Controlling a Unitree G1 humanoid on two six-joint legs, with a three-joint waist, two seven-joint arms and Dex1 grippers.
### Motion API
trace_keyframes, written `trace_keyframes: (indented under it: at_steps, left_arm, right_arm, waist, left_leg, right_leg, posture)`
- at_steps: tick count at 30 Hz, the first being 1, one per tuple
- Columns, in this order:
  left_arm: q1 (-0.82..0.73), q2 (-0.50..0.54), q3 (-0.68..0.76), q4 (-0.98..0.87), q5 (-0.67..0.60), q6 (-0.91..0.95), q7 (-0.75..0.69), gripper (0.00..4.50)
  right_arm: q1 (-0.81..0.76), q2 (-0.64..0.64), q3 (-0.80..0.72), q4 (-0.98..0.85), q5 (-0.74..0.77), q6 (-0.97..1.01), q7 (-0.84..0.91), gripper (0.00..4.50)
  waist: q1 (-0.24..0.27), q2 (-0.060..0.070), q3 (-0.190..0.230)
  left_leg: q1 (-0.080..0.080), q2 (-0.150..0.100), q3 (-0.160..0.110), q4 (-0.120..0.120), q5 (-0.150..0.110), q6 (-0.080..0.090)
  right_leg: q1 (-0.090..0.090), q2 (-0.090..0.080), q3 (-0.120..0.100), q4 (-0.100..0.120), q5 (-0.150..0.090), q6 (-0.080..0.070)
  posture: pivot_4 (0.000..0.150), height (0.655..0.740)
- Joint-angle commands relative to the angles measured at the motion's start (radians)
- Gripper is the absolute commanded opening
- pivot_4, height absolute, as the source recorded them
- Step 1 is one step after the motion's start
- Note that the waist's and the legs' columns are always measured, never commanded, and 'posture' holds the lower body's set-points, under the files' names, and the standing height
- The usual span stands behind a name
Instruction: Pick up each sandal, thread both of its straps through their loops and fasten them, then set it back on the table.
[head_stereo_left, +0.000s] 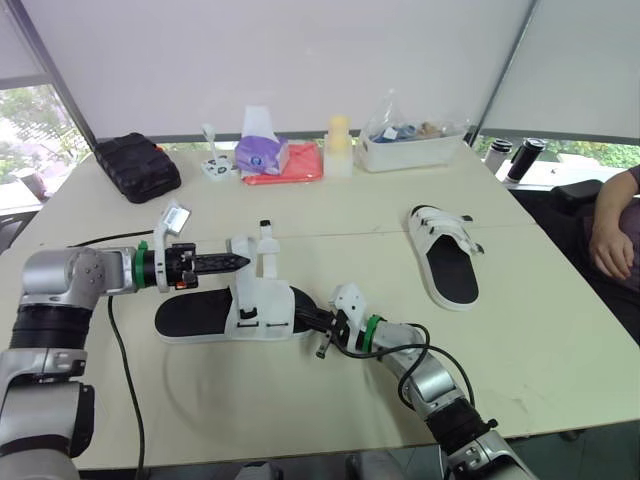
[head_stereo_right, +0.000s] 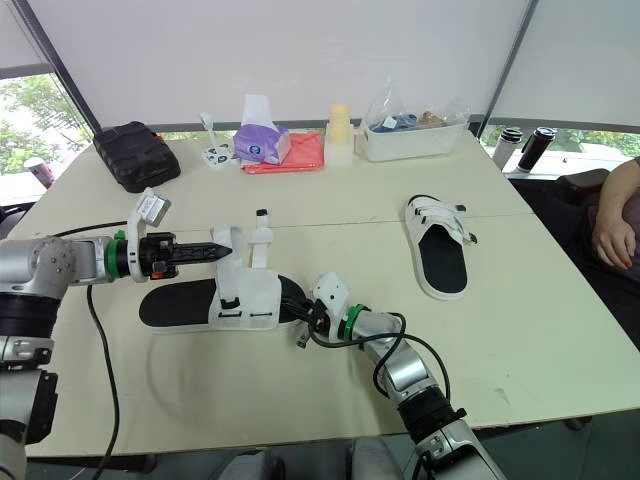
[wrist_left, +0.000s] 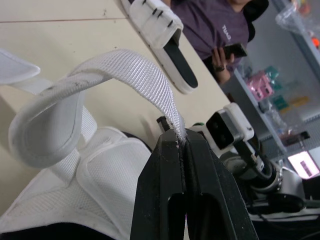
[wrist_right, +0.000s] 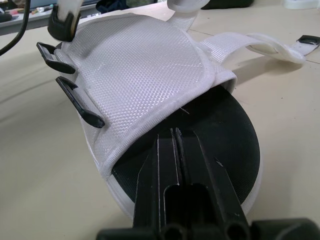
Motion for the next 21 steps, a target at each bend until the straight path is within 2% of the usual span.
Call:
trace_keyframes:
  at_steps: [1, 13, 21]
  left_arm:
    - [0.001, 0.014, -0.005, -0.027, 0.013, -0.027, -0.034, 0.05]
    - [0.045, 0.026, -0.043, -0.068, 0.067, -0.098, -0.082, 0.05]
    - [0.099, 0.072, -0.104, -0.159, 0.122, -0.176, -0.146, 0.05]
  right_arm:
    - [0.051, -0.027, 0.036, 0.098, -0.06, 0.081, -0.001, 0.0]
    - [0.048, -0.026, 0.033, 0.104, -0.059, 0.079, -0.001, 0.0]
    - [0.044, -0.025, 0.03, 0.108, -0.056, 0.08, -0.001, 0.0]
  waist:
    - [0.0, 0.0, 0.0]
    - [0.0, 0.0, 0.0]
    - [0.0, 0.0, 0.0]
  left_leg:
    - [0.0, 0.0, 0.0, 0.0, 0.0, 0.0]
    - [0.0, 0.0, 0.0, 0.0, 0.0, 0.0]
    - [0.0, 0.0, 0.0, 0.0, 0.0, 0.0]
  right_leg:
    - [0.0, 0.0, 0.0, 0.0, 0.0, 0.0]
    - [0.0, 0.0, 0.0, 0.0, 0.0, 0.0]
    - [0.0, 0.0, 0.0, 0.0, 0.0, 0.0]
  posture:
    - [0.15, 0.74]
    - [0.15, 0.74]
    - [0.15, 0.74]
